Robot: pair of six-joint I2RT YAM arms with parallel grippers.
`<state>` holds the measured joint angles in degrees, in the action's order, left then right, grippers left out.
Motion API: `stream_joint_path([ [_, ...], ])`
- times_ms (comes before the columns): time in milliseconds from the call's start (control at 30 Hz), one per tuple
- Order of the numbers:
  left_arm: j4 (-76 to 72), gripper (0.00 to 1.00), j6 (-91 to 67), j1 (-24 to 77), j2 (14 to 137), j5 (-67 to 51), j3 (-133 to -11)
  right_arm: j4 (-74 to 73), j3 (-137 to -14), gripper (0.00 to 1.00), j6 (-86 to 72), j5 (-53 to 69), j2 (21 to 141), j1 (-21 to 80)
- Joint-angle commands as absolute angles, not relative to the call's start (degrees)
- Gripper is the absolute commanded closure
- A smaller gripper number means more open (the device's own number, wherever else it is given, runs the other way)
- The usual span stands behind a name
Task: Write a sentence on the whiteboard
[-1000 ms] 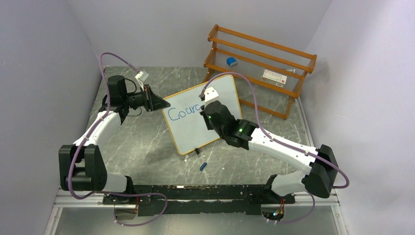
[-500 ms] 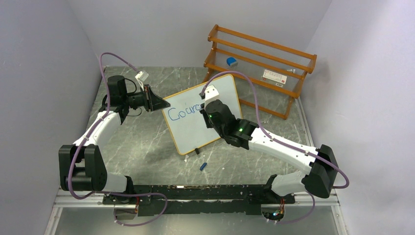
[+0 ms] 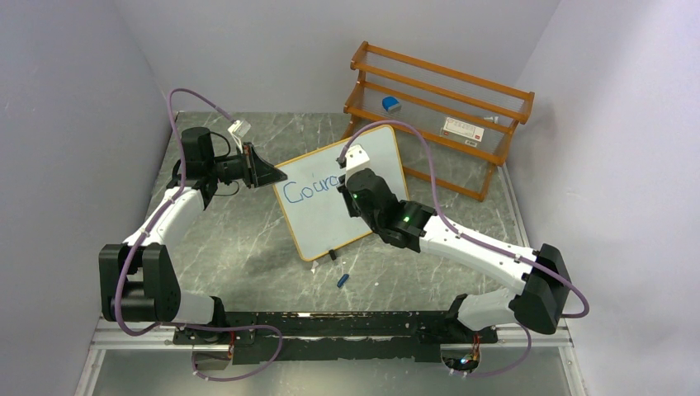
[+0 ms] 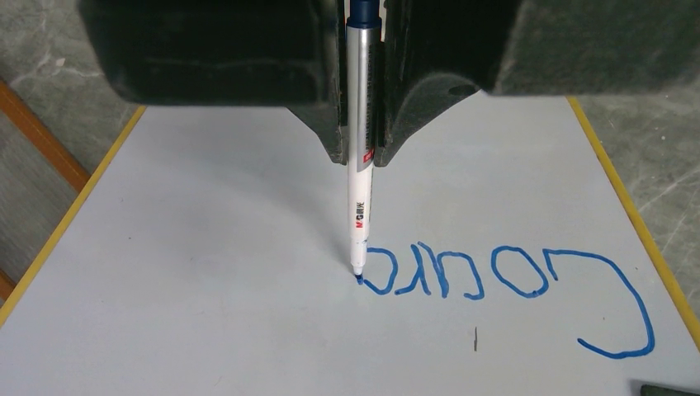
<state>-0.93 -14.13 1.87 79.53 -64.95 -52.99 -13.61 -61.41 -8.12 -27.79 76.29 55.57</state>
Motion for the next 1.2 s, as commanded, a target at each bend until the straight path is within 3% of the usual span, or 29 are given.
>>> stream_joint_path([
  [0,2.5,0.95,-12.0,3.6,81.0,-64.3,-53.1,-15.8,-60.1,1.00,-8.7,-27.3,75.4,55.0],
  [1167,2.9,0.95,-11.8,3.6,81.1,-64.0,-53.3,-13.8,-58.3,1.00,-9.6,-29.5,71.9,54.2],
])
